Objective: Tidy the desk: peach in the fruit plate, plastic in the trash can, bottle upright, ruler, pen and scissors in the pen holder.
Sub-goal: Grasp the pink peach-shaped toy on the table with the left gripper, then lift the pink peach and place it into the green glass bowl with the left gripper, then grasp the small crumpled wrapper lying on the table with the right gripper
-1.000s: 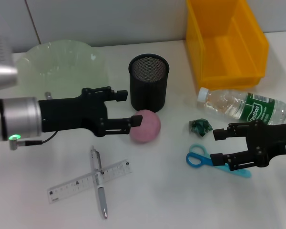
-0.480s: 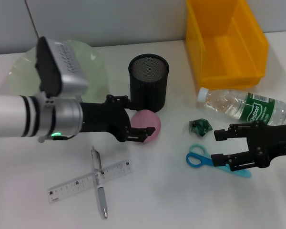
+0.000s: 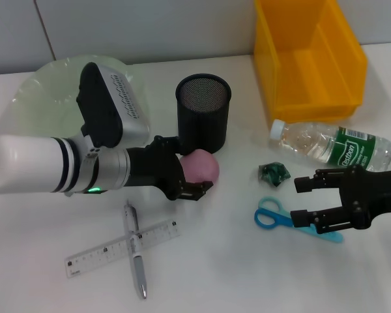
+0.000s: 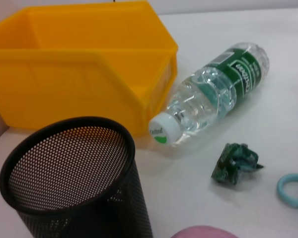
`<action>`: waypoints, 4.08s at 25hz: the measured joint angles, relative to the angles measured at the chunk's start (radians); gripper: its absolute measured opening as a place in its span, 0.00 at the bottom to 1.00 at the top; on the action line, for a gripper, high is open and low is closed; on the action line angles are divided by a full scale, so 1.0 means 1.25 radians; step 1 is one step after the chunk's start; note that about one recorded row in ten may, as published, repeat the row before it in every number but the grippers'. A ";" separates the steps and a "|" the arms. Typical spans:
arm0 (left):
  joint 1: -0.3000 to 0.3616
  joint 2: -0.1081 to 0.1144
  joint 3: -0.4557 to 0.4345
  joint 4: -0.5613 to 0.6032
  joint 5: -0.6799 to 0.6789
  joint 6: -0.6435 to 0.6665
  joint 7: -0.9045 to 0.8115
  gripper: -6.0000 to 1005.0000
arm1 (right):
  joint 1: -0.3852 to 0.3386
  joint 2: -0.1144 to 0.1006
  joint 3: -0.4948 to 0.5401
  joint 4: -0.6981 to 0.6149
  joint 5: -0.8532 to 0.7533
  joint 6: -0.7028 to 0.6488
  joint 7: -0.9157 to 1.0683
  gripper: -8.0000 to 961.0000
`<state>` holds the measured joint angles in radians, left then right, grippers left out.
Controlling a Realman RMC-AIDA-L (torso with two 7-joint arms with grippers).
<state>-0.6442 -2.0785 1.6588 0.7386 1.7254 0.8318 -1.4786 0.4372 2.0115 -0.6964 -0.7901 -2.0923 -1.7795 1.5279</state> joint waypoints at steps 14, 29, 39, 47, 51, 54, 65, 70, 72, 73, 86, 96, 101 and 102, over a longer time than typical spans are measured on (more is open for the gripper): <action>0.012 -0.001 0.053 0.026 -0.006 -0.081 -0.013 0.76 | 0.000 -0.003 -0.001 0.000 0.000 0.000 0.001 0.79; 0.134 0.013 -0.070 0.222 0.026 0.102 -0.109 0.39 | 0.000 -0.007 0.002 0.000 0.000 0.000 0.001 0.78; 0.231 0.007 -0.263 0.377 0.014 0.139 -0.114 0.30 | 0.000 -0.006 0.001 0.001 0.000 0.001 0.002 0.78; 0.174 0.004 -0.257 0.221 -0.043 -0.134 -0.087 0.27 | 0.000 -0.004 0.001 0.001 0.000 0.001 0.004 0.77; 0.130 0.004 -0.249 0.123 -0.057 -0.204 -0.073 0.22 | 0.000 -0.005 0.001 0.001 0.000 0.000 0.007 0.77; 0.114 0.006 -0.252 0.077 -0.055 -0.234 -0.073 0.20 | 0.000 -0.005 0.001 0.001 0.001 -0.001 0.007 0.77; 0.103 0.007 -0.256 0.023 -0.057 -0.266 -0.076 0.33 | 0.000 -0.007 0.001 0.001 0.001 -0.001 0.007 0.76; 0.103 0.007 -0.257 0.022 -0.058 -0.260 -0.081 0.48 | 0.001 -0.007 0.000 0.000 0.001 -0.001 0.007 0.76; 0.103 0.007 -0.257 0.022 -0.058 -0.260 -0.082 0.54 | 0.001 -0.007 0.000 0.000 0.001 -0.001 0.007 0.76; 0.103 0.007 -0.257 0.022 -0.059 -0.260 -0.083 0.57 | 0.001 -0.007 0.000 0.000 0.001 -0.001 0.007 0.76; 0.122 0.010 -0.272 0.059 -0.100 -0.157 -0.087 0.80 | 0.000 -0.009 0.001 0.000 0.001 -0.001 0.007 0.75; 0.142 0.074 -0.520 0.117 -0.115 0.543 -0.180 0.80 | -0.002 -0.010 0.001 0.001 0.001 -0.002 0.008 0.74; 0.154 0.081 -0.515 0.115 -0.071 0.653 -0.133 0.80 | -0.003 -0.012 0.001 0.001 0.001 -0.004 0.008 0.74; 0.154 0.081 -0.515 0.115 -0.071 0.653 -0.133 0.80 | -0.003 -0.013 0.000 0.001 0.001 -0.005 0.008 0.74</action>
<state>-0.4516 -1.9773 1.0149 0.8829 1.6361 1.6478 -1.6447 0.4332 1.9958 -0.6964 -0.7884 -2.0908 -1.7852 1.5385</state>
